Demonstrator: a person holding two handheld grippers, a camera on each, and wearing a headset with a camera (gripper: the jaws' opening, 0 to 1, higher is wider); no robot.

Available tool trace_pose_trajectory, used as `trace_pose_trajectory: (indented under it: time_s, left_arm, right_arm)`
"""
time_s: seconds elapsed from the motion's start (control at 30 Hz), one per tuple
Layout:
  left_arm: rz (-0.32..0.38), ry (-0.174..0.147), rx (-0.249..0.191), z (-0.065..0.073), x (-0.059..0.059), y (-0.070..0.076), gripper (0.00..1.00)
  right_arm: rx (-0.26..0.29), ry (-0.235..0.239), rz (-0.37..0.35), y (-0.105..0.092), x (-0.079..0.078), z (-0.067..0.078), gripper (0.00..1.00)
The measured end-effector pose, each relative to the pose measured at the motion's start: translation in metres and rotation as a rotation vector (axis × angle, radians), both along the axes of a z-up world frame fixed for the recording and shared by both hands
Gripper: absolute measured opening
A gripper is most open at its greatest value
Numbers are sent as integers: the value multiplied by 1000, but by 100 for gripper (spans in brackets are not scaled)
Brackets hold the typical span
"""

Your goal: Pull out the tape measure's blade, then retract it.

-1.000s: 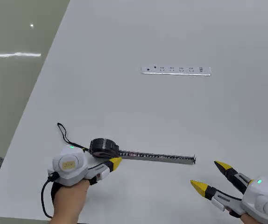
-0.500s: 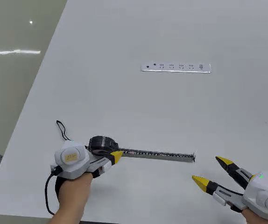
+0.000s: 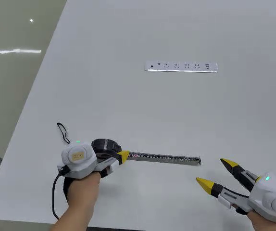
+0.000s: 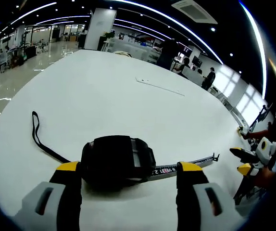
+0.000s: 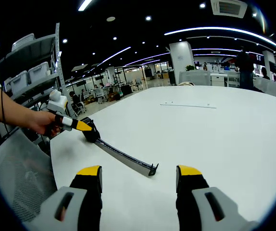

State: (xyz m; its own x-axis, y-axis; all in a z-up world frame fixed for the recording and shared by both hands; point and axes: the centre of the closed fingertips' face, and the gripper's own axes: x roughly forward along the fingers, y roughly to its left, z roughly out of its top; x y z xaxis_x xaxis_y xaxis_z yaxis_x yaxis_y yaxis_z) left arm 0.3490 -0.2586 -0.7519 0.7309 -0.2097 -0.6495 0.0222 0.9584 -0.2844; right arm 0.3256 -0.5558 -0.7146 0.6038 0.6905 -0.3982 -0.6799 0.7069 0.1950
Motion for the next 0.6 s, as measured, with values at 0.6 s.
trace_pose_trajectory:
  time_s: [0.6]
  left_arm:
    - [38,20,31,-5,2,1,80]
  right_arm:
    - [8,10,7,1,3,-4,61]
